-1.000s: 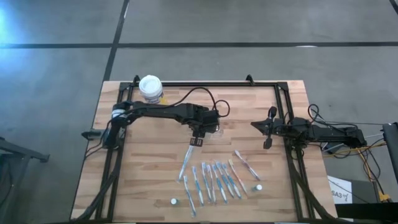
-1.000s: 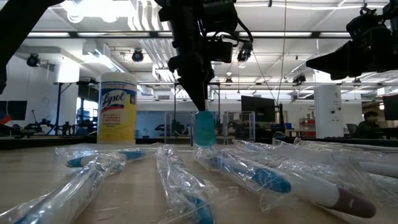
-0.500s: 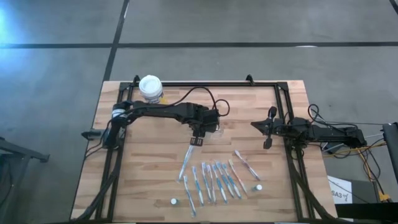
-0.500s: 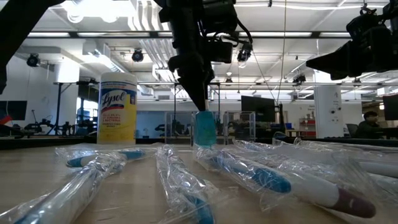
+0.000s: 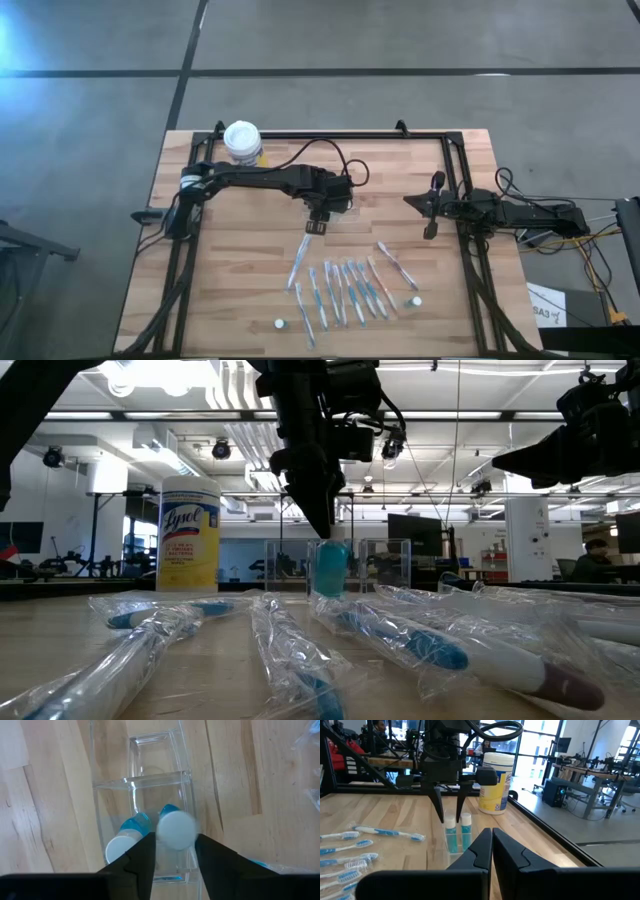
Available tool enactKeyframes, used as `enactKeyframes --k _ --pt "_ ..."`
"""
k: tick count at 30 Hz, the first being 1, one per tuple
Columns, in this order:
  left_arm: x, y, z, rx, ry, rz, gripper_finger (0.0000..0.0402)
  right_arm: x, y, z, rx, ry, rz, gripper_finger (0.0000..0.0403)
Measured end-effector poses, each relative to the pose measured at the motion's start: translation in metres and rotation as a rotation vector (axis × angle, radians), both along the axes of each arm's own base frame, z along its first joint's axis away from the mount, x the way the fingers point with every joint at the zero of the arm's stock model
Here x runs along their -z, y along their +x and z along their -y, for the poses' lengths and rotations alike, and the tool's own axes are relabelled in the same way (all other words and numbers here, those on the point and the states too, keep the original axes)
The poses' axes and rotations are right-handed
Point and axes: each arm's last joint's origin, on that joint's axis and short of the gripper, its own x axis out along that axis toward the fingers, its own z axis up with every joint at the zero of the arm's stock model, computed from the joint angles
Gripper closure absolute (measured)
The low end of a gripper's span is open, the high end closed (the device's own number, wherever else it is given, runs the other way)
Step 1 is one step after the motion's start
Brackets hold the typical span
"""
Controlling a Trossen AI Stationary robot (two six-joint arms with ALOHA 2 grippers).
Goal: Pick & Place toothbrushing station
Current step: Put the blue mouthwash bottle into the middle section of the transparent organizer
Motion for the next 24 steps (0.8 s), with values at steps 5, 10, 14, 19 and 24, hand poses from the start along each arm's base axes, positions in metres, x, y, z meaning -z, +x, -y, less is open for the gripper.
enactKeyframes --k 5,10,14,19,24 --pt "0.0 0.0 -0.001 -0.004 -0.002 0.001 0.0228 0.0 0.0 0.0 0.0 0.0 0.0 0.0394" --pt "0.0 0.0 -0.001 -0.006 -0.002 0.002 0.0223 0.0 0.0 0.0 0.0 0.0 0.0 0.0394" --pt "-0.005 0.001 -0.001 -0.007 0.003 0.012 0.0223 0.0 0.0 0.0 0.0 0.0 0.0 0.0394" --pt "-0.017 0.002 -0.001 -0.014 0.005 0.027 0.0223 0.0 0.0 0.0 0.0 0.0 0.0 0.0394" --pt "-0.02 0.0 -0.001 -0.018 -0.003 0.014 0.0223 0.0 0.0 0.0 0.0 0.0 0.0 0.0394"
